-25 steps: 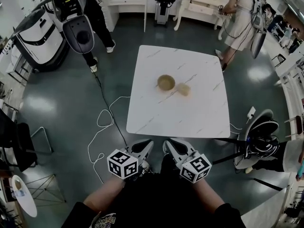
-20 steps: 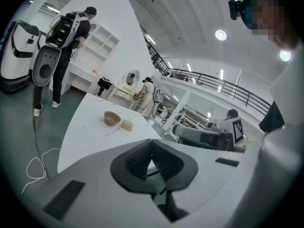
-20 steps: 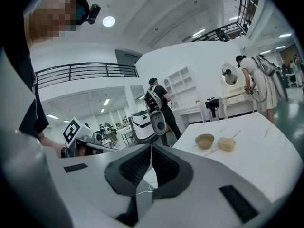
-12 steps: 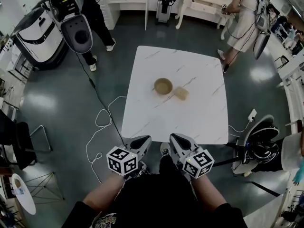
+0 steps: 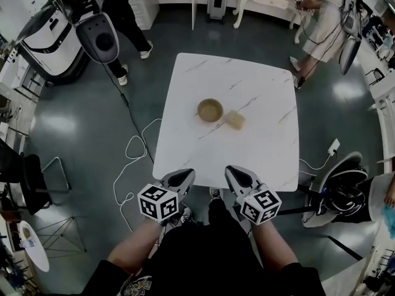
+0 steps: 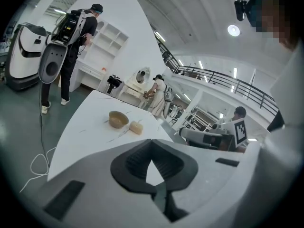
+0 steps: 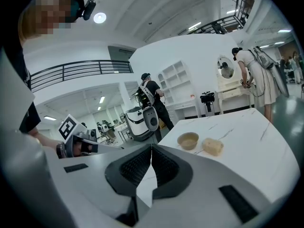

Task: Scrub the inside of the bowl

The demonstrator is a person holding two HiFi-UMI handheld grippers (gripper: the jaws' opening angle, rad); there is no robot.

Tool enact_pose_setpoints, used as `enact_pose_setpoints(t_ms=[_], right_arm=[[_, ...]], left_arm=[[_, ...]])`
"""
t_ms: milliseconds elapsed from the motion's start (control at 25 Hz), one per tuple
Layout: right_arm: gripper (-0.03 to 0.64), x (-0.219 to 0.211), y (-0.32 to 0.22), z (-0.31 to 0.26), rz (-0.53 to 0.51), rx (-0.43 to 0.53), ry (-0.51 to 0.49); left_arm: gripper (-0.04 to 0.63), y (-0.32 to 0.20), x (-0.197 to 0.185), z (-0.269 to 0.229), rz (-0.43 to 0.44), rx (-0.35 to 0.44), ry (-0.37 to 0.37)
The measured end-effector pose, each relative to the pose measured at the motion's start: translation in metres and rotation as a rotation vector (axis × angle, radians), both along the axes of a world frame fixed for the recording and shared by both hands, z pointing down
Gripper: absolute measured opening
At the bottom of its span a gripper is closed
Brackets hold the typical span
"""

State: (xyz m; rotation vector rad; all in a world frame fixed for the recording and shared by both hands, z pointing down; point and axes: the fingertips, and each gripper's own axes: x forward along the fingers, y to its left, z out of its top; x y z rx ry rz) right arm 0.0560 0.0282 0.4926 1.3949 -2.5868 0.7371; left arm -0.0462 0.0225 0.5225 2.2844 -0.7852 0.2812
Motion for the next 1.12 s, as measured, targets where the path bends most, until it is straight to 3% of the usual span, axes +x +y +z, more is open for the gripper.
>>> enact_pose_setpoints(t_ms=[1120], right_arm=[[0.027, 0.096, -0.129, 0.087, 0.019, -0.146, 0.067]], left_arm=[[0.006, -0.113, 0.048, 0.069, -0.141, -0.134, -0.064]])
